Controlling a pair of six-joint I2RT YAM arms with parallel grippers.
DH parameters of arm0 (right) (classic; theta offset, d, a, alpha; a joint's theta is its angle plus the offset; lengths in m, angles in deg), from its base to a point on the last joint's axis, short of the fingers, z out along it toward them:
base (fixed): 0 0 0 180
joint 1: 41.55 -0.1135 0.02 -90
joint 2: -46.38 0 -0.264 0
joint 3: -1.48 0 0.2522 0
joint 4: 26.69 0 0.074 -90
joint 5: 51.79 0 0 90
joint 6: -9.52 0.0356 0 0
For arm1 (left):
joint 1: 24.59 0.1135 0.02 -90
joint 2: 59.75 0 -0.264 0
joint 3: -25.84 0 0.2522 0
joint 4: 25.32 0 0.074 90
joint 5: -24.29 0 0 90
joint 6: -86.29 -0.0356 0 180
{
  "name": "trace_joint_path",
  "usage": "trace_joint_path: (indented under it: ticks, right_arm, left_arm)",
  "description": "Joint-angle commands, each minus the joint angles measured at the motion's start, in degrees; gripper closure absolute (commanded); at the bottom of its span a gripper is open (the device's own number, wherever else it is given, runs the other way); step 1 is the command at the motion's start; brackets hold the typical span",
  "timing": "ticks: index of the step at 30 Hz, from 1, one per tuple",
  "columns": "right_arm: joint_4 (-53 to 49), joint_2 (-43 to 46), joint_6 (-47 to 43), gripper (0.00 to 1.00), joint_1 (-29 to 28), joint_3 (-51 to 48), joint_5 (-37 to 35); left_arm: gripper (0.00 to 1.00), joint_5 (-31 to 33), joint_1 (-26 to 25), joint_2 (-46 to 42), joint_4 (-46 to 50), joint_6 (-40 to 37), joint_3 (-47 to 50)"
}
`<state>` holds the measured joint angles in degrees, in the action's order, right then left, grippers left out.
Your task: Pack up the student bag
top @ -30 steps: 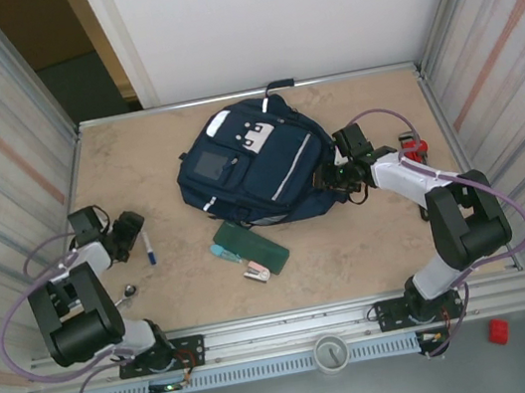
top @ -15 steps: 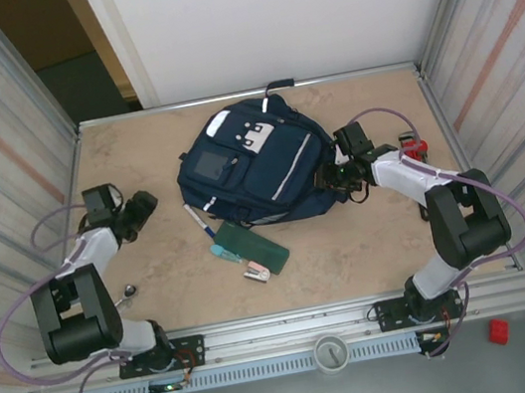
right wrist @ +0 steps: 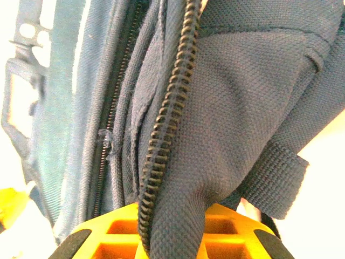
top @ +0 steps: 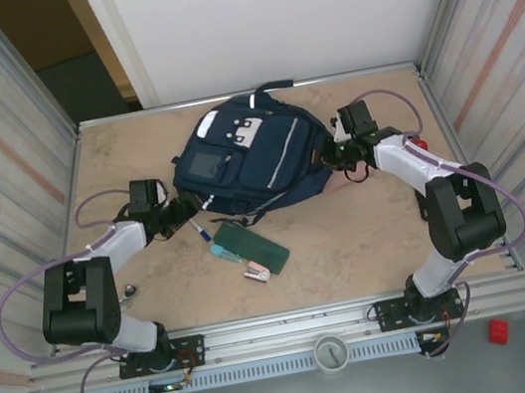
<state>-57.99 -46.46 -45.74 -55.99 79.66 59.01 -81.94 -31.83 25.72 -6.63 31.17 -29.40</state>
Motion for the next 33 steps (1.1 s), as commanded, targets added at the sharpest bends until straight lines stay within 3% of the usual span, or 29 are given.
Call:
trace_joint_path:
  ticks: [1,12,16,20,26,33]
  right_arm:
    - [5.47,0.91,2.71,1.00,-1.11,5.25,5.47]
    - [4.21,-8.98,2.08,1.00,-0.68,16.82,6.51]
    - [0.10,-15.30,-0.63,1.00,-0.68,23.37,8.91]
    - [4.55,-17.19,2.95,1.00,-0.42,24.40,11.42]
    - [3.46,-18.92,5.13,1.00,1.61,29.83,13.97]
    - [-11.87,-23.50,-4.89,0.98,4.95,39.45,17.33]
  left_arm:
    - [0.24,2.63,0.13,1.74,0.31,-1.71,-0.30]
    - [0.22,10.15,2.05,1.19,1.38,-3.96,-1.84]
    - [0.21,7.85,3.60,1.97,2.62,-5.17,-4.62]
    - [0.20,3.35,2.21,-1.54,1.19,-8.68,-5.59]
    - [0.21,8.70,-6.94,-7.06,-1.00,-28.90,-8.08]
    - [0.26,10.10,-14.26,-2.93,-8.79,-72.58,-8.28]
